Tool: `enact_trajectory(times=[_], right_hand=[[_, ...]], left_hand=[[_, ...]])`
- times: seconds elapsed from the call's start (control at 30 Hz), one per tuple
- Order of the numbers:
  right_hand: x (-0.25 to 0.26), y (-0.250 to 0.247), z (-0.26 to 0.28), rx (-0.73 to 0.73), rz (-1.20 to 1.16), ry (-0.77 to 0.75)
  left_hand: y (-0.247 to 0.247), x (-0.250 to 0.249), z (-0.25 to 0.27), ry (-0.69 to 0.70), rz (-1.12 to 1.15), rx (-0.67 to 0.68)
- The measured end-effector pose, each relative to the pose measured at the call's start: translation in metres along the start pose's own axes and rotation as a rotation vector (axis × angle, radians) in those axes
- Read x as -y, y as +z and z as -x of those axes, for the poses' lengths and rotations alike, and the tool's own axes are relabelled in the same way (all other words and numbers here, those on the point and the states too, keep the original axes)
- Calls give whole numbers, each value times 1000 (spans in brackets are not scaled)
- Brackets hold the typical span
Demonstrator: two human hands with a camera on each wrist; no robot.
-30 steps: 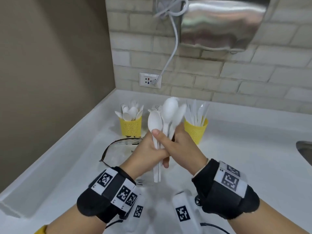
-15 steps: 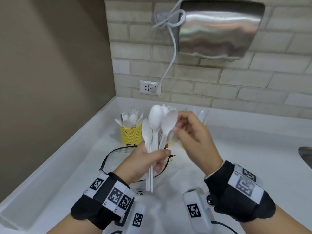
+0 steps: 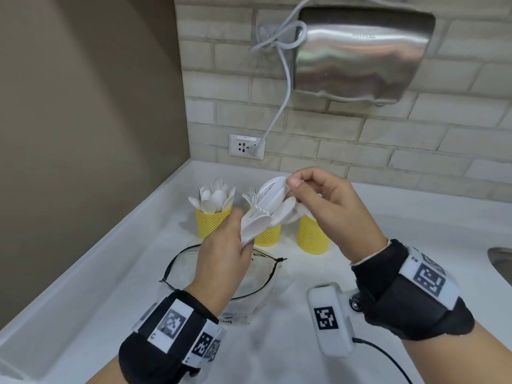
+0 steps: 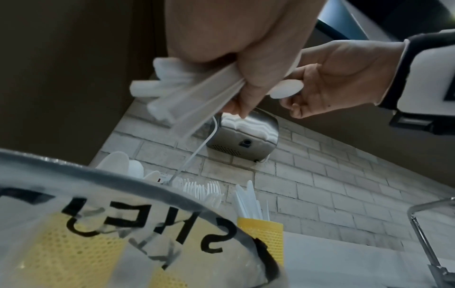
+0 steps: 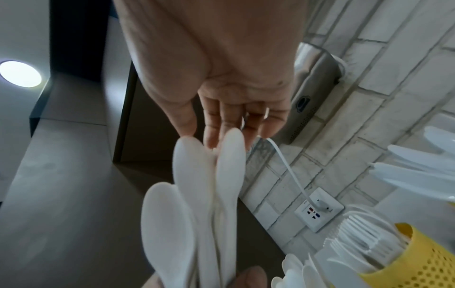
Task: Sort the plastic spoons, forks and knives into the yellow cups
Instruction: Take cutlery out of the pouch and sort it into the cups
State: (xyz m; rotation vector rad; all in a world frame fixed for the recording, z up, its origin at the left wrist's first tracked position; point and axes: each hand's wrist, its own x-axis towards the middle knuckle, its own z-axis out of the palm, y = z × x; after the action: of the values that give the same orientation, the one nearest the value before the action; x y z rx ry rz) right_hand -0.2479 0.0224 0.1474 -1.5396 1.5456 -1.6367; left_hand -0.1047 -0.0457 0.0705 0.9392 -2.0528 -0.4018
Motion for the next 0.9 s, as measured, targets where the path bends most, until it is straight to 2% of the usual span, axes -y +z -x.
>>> enact_trajectory(times=[0.23, 0.37, 0.53, 0.7, 0.83, 0.9], right_hand=[[-3, 0, -1, 46, 8, 78], [-9, 1, -3, -2, 57, 75], [-12, -2, -1, -8, 115, -12], [-12, 0, -4, -96, 66, -64], [-17, 1, -7, -12, 152, -30], [-19, 2, -9, -39, 150, -37]], left_hand=[[-4, -5, -1, -2, -157, 51], [-4, -4, -1, 8, -245, 89], [-3, -5, 0, 20, -229, 88], [1, -5, 0, 43, -113, 104], [4, -5, -1, 54, -112, 86], [6, -2, -1, 48, -110, 95]])
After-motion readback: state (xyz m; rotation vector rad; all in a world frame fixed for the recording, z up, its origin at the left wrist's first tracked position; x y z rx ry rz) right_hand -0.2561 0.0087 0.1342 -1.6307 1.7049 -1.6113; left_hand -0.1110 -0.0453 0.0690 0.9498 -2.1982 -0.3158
